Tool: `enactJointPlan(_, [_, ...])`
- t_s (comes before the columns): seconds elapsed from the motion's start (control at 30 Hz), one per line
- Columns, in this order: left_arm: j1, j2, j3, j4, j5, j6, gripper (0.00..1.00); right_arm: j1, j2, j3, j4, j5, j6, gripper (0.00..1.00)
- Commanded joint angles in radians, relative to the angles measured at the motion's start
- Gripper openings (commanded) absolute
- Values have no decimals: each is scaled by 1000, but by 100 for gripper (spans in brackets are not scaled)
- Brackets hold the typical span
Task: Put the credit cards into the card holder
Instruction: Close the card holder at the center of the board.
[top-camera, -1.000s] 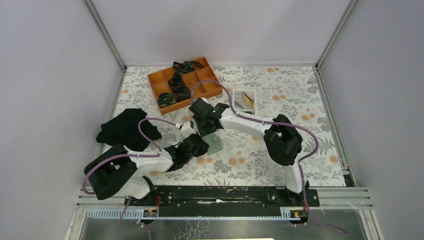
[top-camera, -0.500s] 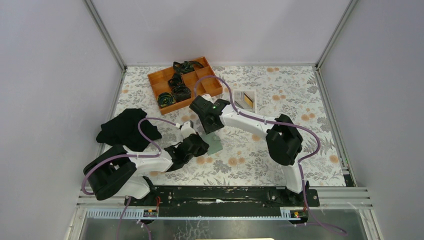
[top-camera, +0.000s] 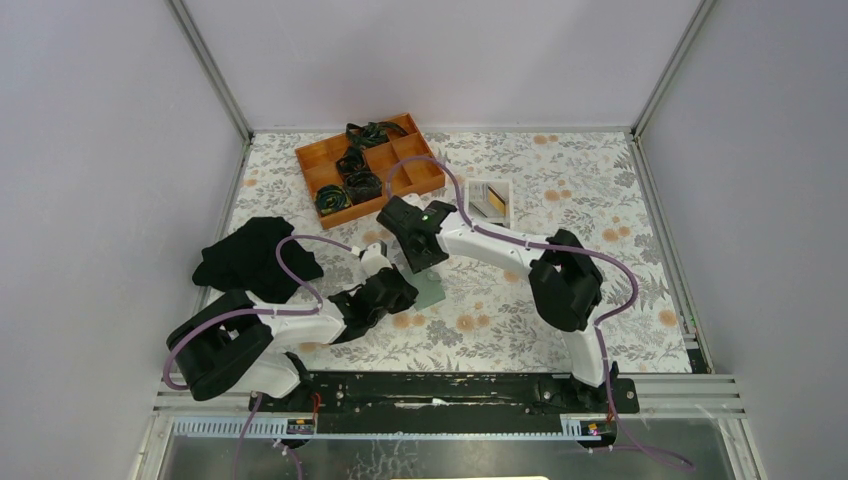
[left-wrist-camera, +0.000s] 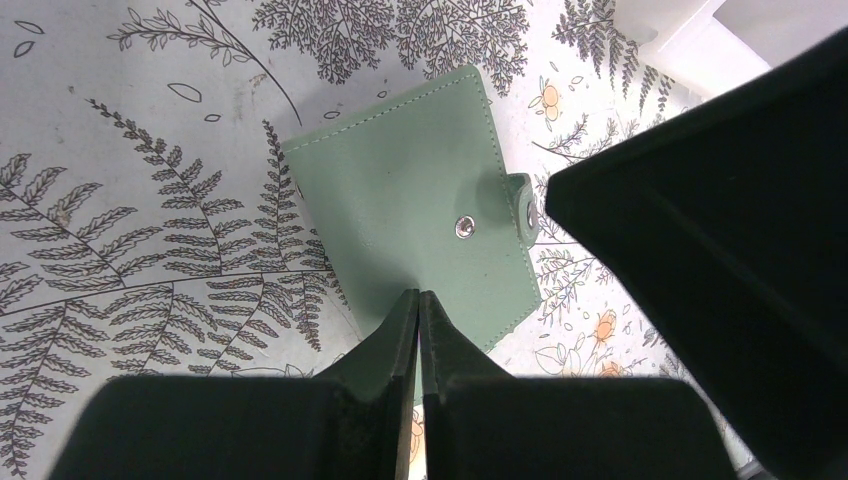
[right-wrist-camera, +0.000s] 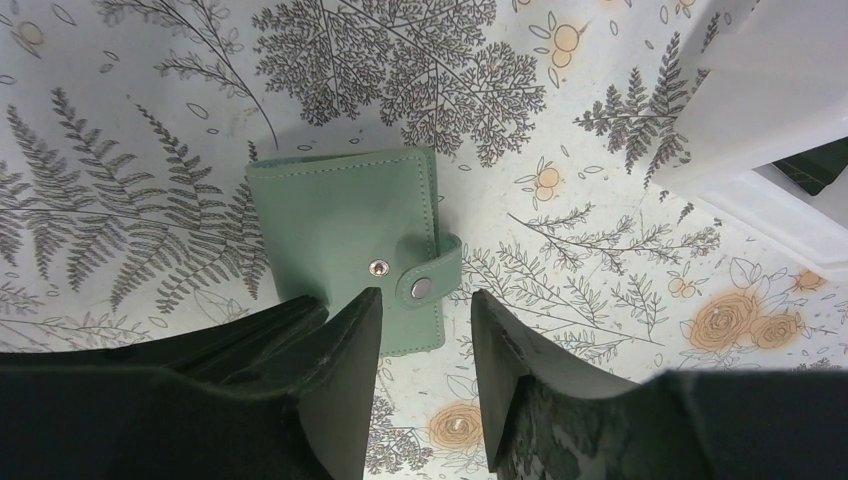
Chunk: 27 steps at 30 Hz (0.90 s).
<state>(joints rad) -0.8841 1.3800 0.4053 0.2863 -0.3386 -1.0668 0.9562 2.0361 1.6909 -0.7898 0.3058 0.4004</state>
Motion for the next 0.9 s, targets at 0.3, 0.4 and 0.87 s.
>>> enactJointPlan(0.3, [-4, 12, -2, 41, 4, 21, 7, 17, 56, -6, -37, 26, 2, 45])
enactJointPlan(0.4, [-4, 18, 1, 41, 6, 23, 7, 16, 61, -8, -36, 38, 1, 45])
enactJointPlan(0.87, [-4, 27, 5, 42, 10, 27, 7, 16, 77, -8, -48, 29, -11, 32])
